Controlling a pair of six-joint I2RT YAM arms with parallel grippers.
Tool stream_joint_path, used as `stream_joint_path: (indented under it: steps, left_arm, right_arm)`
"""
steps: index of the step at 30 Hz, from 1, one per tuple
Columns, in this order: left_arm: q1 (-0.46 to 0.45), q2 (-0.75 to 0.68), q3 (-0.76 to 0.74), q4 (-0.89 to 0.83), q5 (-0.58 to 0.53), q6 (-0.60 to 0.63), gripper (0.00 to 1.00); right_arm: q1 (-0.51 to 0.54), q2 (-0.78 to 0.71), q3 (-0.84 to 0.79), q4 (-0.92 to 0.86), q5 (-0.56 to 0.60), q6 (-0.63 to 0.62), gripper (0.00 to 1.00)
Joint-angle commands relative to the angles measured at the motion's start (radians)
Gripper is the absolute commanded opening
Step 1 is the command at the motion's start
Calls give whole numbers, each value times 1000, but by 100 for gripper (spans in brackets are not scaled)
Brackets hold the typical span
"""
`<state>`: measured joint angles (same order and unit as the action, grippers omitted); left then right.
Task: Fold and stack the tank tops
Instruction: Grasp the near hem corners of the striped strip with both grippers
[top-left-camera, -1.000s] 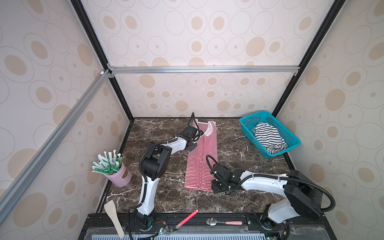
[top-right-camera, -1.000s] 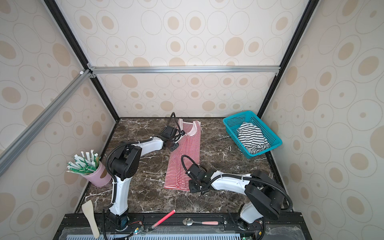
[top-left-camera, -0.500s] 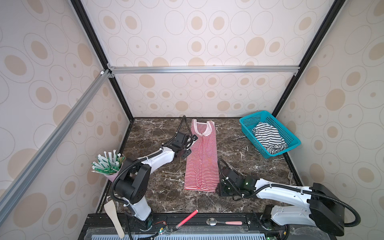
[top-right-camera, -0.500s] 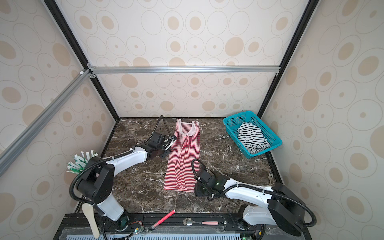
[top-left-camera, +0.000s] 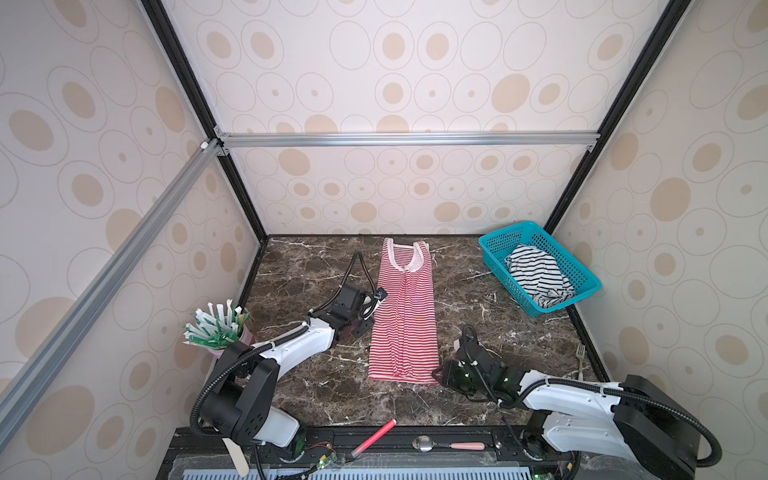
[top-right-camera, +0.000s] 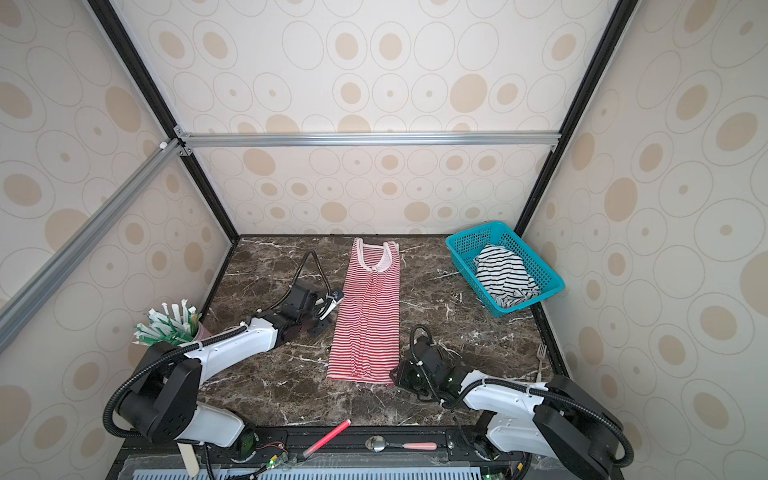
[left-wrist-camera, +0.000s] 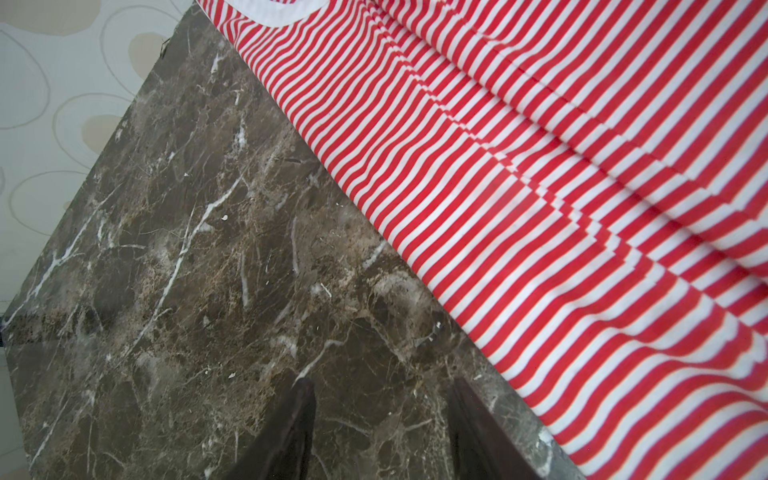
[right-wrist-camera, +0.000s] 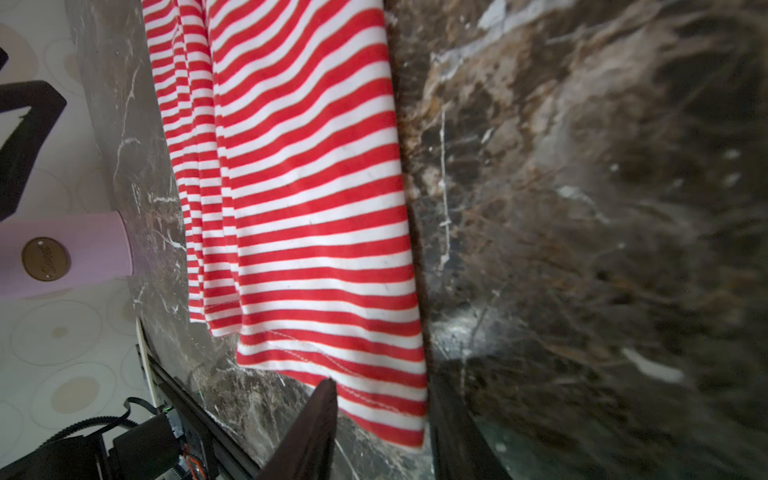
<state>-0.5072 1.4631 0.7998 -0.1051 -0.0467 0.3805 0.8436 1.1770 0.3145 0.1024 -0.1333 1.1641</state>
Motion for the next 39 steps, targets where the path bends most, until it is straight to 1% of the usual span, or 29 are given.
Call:
stream_joint_path:
  steps: [1,9,13,20,23,26,29,30,31,32,36,39]
  left_arm:
    - [-7,-23,-2,16,11,8,52]
    - [-7,-39,-6,3,16,13,52]
    - [-9,-46,-14,4,23,15,51]
    - [-13,-61,-38,-7,50,21,52]
    - [-23,-69,-63,1,58,32,53]
    - [-37,-80,-88,-12,73,43,53]
    - [-52,-123,-124,-25,110,67,55]
    - [-58,-136,-133,-29,118,72,57]
    - [-66,-143,-136,-40,136,77,61]
    - [-73,-143,-133,-59,147,82,63]
    - [-116,-168,-138,-109,216,95,65]
    - [-155,-196,-159,-134,246,115,65]
  right_arm:
    - [-6,29,-1,-60,-55,39,38]
    - [-5,3,-12,-70,-75,68,36]
    - [-6,-2,-26,-53,-57,78,34]
    - [-11,55,-30,32,-57,88,31]
    - [-15,97,-11,59,-78,82,29]
    - [-15,117,6,67,-97,76,19]
    - [-17,95,19,50,-92,67,5]
    - [-17,86,30,32,-91,58,0]
    - [-17,76,45,10,-89,46,0]
    - [-17,70,59,-10,-88,39,0]
    - [-20,56,117,-62,-92,7,0]
    - [-32,55,164,-97,-99,-17,0]
